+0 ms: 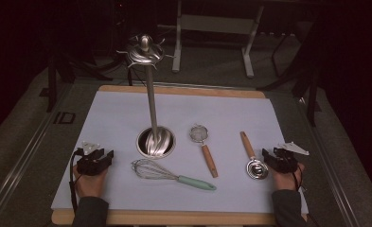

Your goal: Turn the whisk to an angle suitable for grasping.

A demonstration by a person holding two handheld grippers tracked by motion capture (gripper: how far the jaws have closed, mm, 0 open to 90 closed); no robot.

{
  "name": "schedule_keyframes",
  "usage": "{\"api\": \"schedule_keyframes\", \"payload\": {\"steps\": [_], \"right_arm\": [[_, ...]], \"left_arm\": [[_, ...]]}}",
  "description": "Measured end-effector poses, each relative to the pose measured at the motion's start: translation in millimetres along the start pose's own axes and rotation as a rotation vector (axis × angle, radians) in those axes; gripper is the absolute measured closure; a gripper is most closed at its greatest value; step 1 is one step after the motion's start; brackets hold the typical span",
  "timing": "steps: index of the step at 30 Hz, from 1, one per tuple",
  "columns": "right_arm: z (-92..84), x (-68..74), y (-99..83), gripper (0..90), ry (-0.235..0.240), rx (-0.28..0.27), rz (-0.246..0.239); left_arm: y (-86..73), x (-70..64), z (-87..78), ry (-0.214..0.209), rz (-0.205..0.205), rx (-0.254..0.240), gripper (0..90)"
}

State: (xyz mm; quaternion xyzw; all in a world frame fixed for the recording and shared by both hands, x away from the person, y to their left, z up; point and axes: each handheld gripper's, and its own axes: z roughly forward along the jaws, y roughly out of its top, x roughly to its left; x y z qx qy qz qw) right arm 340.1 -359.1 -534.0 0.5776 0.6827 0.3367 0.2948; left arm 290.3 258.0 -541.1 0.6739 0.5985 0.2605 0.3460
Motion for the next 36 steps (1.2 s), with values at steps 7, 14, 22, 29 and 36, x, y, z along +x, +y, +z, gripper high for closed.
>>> {"api": "schedule_keyframes", "payload": {"steps": [7, 14, 22, 29, 36], "right_arm": [[-2.0, -1.4, -0.6, 48.5, 0.019, -0.015, 0.014], [-3.6, -0.1, -1.2, 48.5, 0.025, -0.024, 0.009], [-2.9, -1.1, -1.2, 47.3, 0.03, -0.018, 0.013], [-2.7, -0.6, -1.2, 47.4, 0.03, -0.016, 0.008], [-6.8, 4.5, -1.2, 54.5, 0.076, -0.029, 0.001]], "left_arm": [[-0.9, -4.7, -1.2, -0.013, 0.048, -0.012, 61.2], [-1.0, -12.8, -0.8, -0.014, 0.136, 0.002, 63.8], [5.9, -20.4, -13.1, -0.08, 0.182, -0.048, 65.9], [8.2, -24.4, -19.6, -0.124, 0.211, -0.075, 65.9], [9.0, -28.3, -23.1, -0.16, 0.244, -0.084, 67.2]]}}
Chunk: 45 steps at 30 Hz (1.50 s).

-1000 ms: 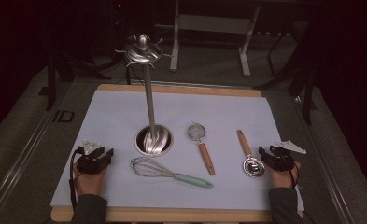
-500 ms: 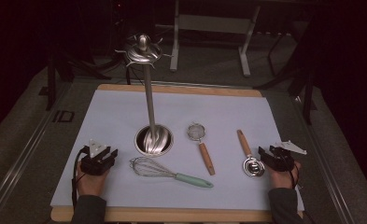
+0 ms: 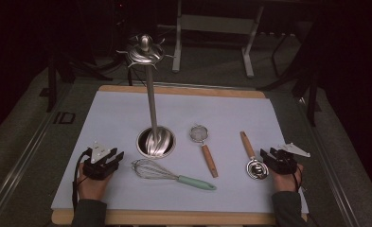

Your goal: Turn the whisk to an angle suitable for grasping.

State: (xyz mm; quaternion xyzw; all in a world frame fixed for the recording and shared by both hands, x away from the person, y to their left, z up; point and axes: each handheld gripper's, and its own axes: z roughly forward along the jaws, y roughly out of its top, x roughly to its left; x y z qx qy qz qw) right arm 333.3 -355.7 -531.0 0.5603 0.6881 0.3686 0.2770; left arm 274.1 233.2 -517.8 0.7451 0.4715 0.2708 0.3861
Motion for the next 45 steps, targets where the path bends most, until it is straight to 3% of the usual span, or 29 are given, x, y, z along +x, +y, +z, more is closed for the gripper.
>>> {"api": "schedule_keyframes", "payload": {"steps": [7, 8, 9, 10, 11, 12, 13, 14, 15, 16, 20, 22, 23, 24, 32, 45], "right_arm": [[-11.9, 17.5, 4.1, 68.0, 0.081, -0.022, -0.037], [-17.3, 25.8, 6.2, 72.9, 0.11, -0.029, -0.062], [-17.3, 25.8, 6.2, 72.9, 0.11, -0.029, -0.062], [-24.0, 37.1, 8.2, 78.2, 0.147, -0.034, -0.103], [-24.0, 37.1, 8.2, 78.2, 0.147, -0.034, -0.103], [-31.0, 50.0, 9.2, 83.6, 0.18, -0.026, -0.134], [-31.0, 50.0, 9.2, 83.6, 0.18, -0.026, -0.134], [-37.7, 64.1, 7.7, 88.2, 0.206, -0.005, -0.162], [-37.7, 64.1, 7.7, 88.2, 0.206, -0.005, -0.162], [-43.9, 80.9, 1.4, 89.8, 0.261, 0.022, -0.192], [-48.4, 100.2, -10.3, 90.0, 0.321, 0.067, -0.23], [-54.1, 124.0, -24.4, 90.0, 0.392, 0.12, -0.271], [-54.1, 124.0, -24.4, 90.0, 0.392, 0.12, -0.271], [-58.0, 136.2, -29.9, 90.0, 0.418, 0.142, -0.3], [-62.4, 155.0, -46.3, 88.6, 0.469, 0.198, -0.34], [-39.8, 167.9, -32.3, 88.1, 0.457, 0.215, -0.409]], "left_arm": [[0.1, -1.8, -1.5, -0.021, 0.022, -0.004, 69.8], [0.1, -2.4, -2.0, -0.024, 0.027, -0.003, 70.4], [0.1, -2.4, -2.0, -0.024, 0.027, -0.003, 70.7], [0.1, -2.4, -2.6, -0.024, 0.029, -0.005, 71.0], [0.1, -2.4, -2.6, -0.024, 0.029, -0.005, 71.1], [-0.3, -1.6, -3.7, -0.02, 0.027, -0.005, 70.9], [-0.3, -1.6, -3.7, -0.02, 0.027, -0.005, 70.8], [-0.9, -0.5, -4.7, -0.019, 0.021, -0.008, 70.8], [-0.9, -0.5, -4.7, -0.019, 0.021, -0.008, 70.8], [-1.3, 0.4, -5.7, -0.016, 0.019, -0.007, 70.8], [-2.1, 1.1, -5.9, -0.011, 0.021, -0.005, 70.8], [-3.1, 1.1, -4.7, -0.006, 0.025, 0.003, 70.7], [-3.1, 1.1, -4.7, -0.006, 0.025, 0.003, 70.7], [-3.6, 1.1, -4.1, -0.005, 0.028, 0.009, 70.7], [-5.1, 3.0, -3.3, -0.003, 0.025, 0.013, 70.7], [-6.3, 4.5, -2.6, 0.002, 0.021, 0.019, 70.7]]}}
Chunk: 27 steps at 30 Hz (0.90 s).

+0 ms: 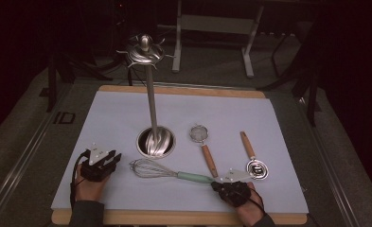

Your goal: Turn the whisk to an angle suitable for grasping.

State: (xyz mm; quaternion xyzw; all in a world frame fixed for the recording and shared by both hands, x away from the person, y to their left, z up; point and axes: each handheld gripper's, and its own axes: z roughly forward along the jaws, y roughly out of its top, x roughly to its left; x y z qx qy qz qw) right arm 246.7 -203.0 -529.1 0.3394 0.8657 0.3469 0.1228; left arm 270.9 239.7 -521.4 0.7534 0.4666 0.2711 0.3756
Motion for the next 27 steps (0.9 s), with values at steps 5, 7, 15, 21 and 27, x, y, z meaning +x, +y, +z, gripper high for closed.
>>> {"api": "schedule_keyframes", "payload": {"steps": [5, 7, 15, 21, 27], "right_arm": [[8.5, -4.2, 10.0, 88.2, -0.009, 0.006, -0.007], [15.2, -7.2, 17.6, 88.3, -0.019, 0.009, -0.011], [35.9, -15.8, 41.0, 88.7, -0.049, 0.016, 0.0], [54.3, -24.3, 62.7, 89.3, -0.053, 0.021, 0.019], [71.0, -32.1, 82.2, 89.5, -0.053, 0.028, 0.04]], "left_arm": [[-0.7, 1.5, -0.8, 0.004, -0.005, 0.001, 70.7], [-0.8, 2.1, -0.8, 0.004, -0.005, 0.001, 70.7], [-1.1, 2.0, -1.0, 0.002, -0.001, 0.003, 71.7], [-1.4, 2.8, -1.4, -0.004, -0.001, 0.002, 72.1], [-1.4, 2.4, -1.0, -0.01, 0.002, 0.004, 72.5]]}}
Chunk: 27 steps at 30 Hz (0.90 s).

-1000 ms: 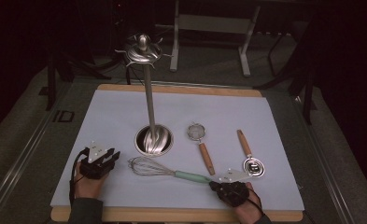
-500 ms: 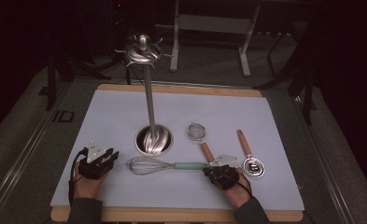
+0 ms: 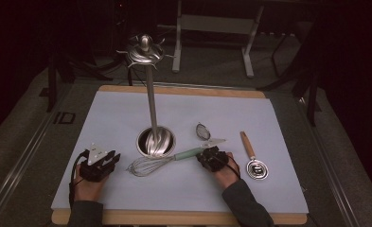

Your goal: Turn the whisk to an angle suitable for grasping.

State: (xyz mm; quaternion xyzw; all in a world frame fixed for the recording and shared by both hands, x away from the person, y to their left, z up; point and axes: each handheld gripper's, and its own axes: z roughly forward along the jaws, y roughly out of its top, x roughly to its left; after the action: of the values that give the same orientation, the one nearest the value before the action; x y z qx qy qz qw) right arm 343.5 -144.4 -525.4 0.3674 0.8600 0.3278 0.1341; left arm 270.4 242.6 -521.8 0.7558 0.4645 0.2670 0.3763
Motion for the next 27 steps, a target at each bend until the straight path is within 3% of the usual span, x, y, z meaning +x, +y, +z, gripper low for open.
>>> {"api": "schedule_keyframes", "payload": {"steps": [8, 16, 18, 23, 27], "right_arm": [[16.5, -1.1, 32.7, 89.9, -0.007, -0.001, -0.01], [36.8, -3.7, 41.9, 90.0, -0.03, 0.021, -0.029], [37.8, -5.1, 44.2, 90.0, -0.027, 0.016, -0.006], [34.9, -2.9, 45.8, 90.0, -0.02, 0.008, -0.015], [26.1, -4.5, 44.6, 89.7, -0.012, -0.011, -0.011]], "left_arm": [[0.4, -4.6, -0.5, -0.025, 0.018, 0.008, 74.0], [0.2, -11.0, -2.8, -0.08, 0.044, 0.02, 76.5], [-0.8, -12.5, -3.0, -0.092, 0.052, 0.026, 76.5], [-2.2, -12.5, -3.2, -0.104, 0.048, 0.034, 76.7], [-3.4, -12.1, -5.5, -0.141, 0.03, 0.028, 76.7]]}}
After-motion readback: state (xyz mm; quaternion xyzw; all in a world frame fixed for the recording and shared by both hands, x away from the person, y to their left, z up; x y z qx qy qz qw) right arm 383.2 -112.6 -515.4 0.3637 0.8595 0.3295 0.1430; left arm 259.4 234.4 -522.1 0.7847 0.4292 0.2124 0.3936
